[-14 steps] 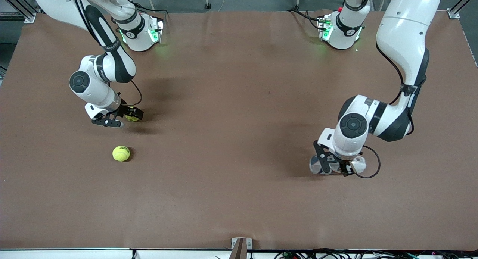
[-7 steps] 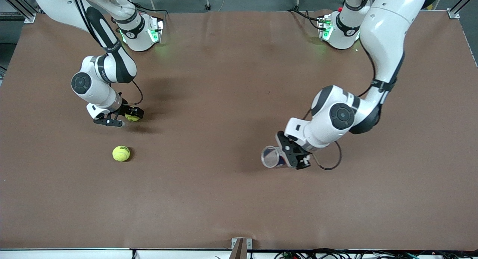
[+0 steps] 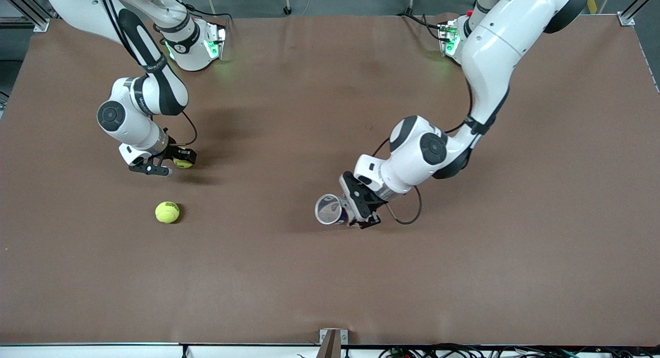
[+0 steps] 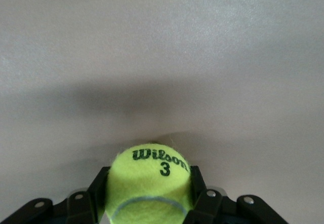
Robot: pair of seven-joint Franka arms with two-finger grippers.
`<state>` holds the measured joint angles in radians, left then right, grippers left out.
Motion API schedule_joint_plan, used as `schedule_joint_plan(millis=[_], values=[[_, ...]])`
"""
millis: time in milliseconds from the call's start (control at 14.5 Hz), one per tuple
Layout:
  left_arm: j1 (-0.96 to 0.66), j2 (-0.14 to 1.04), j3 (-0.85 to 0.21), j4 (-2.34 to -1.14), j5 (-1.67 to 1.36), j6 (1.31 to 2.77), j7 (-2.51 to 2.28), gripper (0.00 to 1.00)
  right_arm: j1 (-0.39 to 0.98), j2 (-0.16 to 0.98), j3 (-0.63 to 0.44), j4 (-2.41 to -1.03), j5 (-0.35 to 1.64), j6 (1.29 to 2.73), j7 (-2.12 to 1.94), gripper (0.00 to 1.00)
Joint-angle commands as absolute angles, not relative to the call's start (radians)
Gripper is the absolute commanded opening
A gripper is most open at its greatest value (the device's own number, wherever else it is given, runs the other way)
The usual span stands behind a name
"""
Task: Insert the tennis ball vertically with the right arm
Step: 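Grasp the Wilson ball with the right gripper while the left gripper moves the can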
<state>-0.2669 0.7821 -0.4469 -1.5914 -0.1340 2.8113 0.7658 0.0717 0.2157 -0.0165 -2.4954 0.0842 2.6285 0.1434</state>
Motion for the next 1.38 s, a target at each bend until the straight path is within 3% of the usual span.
schedule_joint_plan(millis=[0, 553, 899, 1106, 1314], values=[[-0.330, 0.848, -0.454, -1.572, -0.208, 2.980, 0.772, 0.67, 0.083, 0.199, -0.012, -2.458, 0.097, 2.562, 0.216, 0.03], [-0.509, 0.920, -0.482, -1.565, -0.440, 3.307, 0.772, 0.67, 0.163, 0.170, -0.011, -2.369, 0.174, 2.450, 0.400, 0.02], [-0.549, 0.976, -0.483, -1.569, -0.442, 3.512, 0.766, 0.67, 0.179, 0.153, -0.012, -2.151, 0.330, 2.136, 0.483, 0.01], [-0.551, 0.976, -0.483, -1.581, -0.443, 3.551, 0.761, 0.66, 0.202, 0.155, -0.012, -2.019, 0.334, 2.005, 0.596, 0.01], [-0.548, 0.971, -0.483, -1.598, -0.446, 3.551, 0.736, 0.66, 0.297, 0.156, -0.012, -1.951, 0.337, 1.980, 0.768, 0.01]])
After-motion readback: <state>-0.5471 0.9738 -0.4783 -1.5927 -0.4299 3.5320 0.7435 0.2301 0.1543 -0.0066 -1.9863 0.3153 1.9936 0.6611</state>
